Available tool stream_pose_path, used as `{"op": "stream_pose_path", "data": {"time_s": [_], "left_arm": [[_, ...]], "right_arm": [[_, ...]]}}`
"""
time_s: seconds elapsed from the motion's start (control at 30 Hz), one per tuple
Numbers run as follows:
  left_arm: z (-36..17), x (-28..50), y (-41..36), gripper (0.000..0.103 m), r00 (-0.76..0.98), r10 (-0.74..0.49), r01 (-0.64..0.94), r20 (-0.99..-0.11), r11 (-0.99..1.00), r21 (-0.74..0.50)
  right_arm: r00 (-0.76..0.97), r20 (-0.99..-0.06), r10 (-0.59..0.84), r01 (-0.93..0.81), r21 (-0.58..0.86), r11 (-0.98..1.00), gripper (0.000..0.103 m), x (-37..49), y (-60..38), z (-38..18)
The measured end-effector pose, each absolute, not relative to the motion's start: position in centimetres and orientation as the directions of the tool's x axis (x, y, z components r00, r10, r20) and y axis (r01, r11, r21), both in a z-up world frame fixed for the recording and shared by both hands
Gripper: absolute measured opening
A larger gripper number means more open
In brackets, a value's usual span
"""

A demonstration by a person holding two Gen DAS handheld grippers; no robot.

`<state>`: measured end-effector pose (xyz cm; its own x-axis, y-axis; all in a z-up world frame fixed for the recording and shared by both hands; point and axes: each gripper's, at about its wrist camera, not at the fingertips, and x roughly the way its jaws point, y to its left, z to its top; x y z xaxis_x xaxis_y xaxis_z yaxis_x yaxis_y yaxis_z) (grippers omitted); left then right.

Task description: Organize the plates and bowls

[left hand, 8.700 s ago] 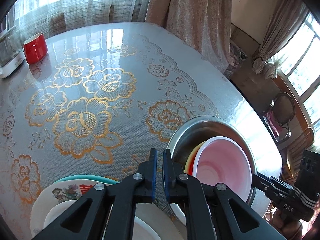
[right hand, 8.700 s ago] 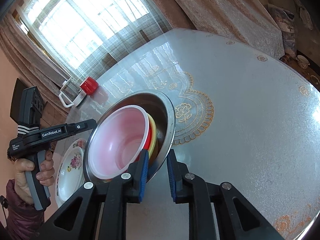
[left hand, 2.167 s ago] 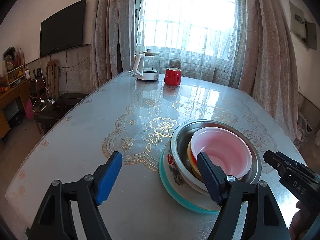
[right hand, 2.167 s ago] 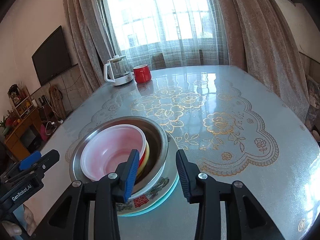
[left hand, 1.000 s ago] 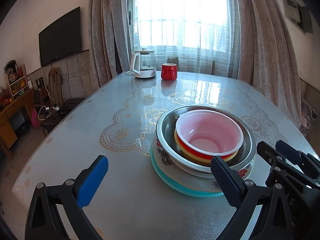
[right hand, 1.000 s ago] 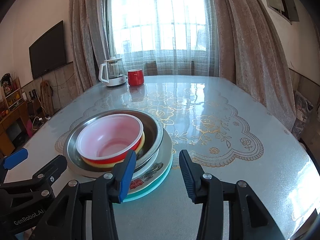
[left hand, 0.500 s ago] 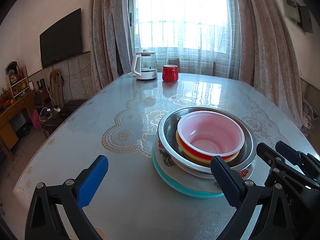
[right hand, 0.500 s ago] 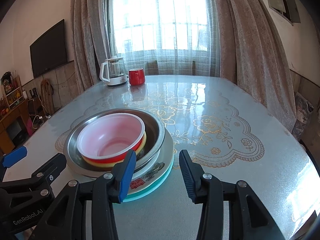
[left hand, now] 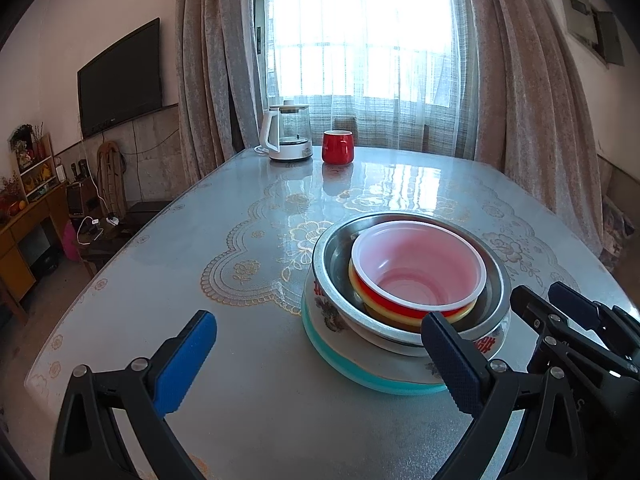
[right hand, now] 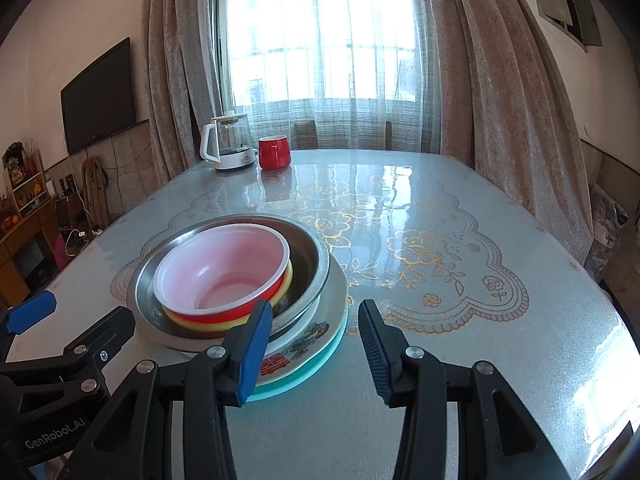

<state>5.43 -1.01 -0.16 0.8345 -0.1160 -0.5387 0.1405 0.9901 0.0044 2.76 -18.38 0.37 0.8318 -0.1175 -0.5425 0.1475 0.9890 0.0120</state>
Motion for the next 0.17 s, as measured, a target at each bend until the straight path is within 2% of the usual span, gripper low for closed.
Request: {"op": "stream_pose_path", "data": {"time_s": [0.17], "left_arm": [[0.32,5.22,-0.69,0.102,0.849,-0.120,0.138,-0.514,0.990,-0.002]], "right_arm": [[0.830,-0.546,-0.115,0.147,0.015,0.989,0.046,2.73,-18.49,0.35]]}}
